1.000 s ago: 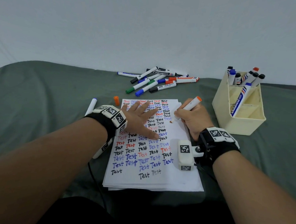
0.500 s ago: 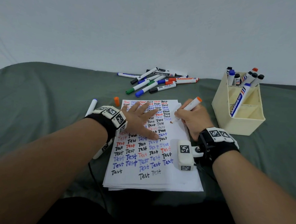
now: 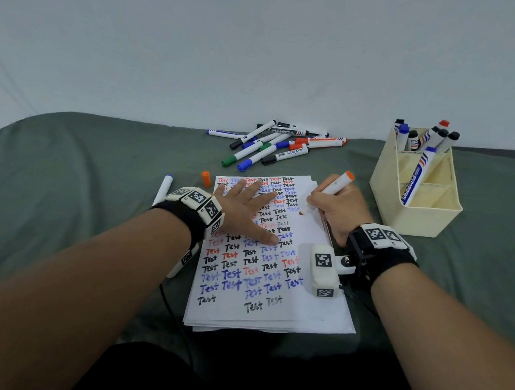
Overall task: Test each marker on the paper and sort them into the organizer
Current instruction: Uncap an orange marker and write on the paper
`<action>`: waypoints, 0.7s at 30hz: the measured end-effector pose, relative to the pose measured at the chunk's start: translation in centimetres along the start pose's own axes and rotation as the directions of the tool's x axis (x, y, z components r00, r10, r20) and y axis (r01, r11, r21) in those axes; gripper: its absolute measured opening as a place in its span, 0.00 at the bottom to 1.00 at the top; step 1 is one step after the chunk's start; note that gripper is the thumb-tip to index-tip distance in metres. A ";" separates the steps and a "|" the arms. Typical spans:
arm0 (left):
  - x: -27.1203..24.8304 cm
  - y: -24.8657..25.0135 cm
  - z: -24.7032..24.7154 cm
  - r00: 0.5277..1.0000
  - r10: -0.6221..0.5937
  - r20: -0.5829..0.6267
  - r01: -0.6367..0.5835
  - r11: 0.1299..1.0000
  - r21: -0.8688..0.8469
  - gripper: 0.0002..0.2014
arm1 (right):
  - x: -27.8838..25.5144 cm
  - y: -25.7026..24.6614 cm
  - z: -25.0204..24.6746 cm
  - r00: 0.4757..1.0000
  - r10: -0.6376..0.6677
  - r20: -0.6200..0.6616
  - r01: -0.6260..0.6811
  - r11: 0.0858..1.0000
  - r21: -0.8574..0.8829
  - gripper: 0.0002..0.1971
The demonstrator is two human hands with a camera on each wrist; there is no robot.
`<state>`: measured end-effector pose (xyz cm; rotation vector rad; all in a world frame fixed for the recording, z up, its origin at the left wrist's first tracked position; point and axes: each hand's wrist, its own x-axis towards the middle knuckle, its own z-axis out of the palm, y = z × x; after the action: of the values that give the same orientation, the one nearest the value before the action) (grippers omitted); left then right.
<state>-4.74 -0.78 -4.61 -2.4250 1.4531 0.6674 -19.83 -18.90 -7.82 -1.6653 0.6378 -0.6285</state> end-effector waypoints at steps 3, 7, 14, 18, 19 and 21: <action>0.0 -0.1 0.1 1.000 0.001 -0.027 -0.001 1.000 -0.019 0.61 | -0.2 -0.1 0.1 1.000 0.015 -0.018 -0.014 0.998 0.064 0.07; -0.1 -0.2 0.0 0.997 0.015 -0.077 -0.019 0.999 -0.045 0.61 | -0.6 -0.3 0.0 0.999 0.019 -0.029 -0.011 0.967 0.253 0.08; -0.6 -1.0 -1.0 0.881 0.059 -0.470 -0.038 0.998 0.054 0.37 | -1.2 -0.9 -0.3 1.000 0.015 0.017 -0.020 0.941 0.338 0.06; -1.3 -2.9 -1.5 0.781 -0.078 -0.620 0.124 0.992 0.031 0.23 | -1.2 -1.1 -0.3 0.999 -0.009 0.036 -0.004 0.932 0.362 0.04; -1.4 -3.3 -1.6 0.774 -0.148 -0.616 0.195 0.981 0.009 0.22 | -1.2 -1.1 -0.3 0.999 -0.005 0.042 -0.010 0.931 0.364 0.04; -1.5 -3.8 -1.7 0.769 -0.281 -0.574 0.316 0.948 -0.041 0.20 | -1.2 -1.1 -0.3 0.998 0.039 0.056 -0.059 0.909 0.413 0.03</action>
<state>-1.56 1.44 -2.55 -2.8608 1.1690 -0.2107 -20.79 -18.11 -6.75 -1.2575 0.4703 -0.6370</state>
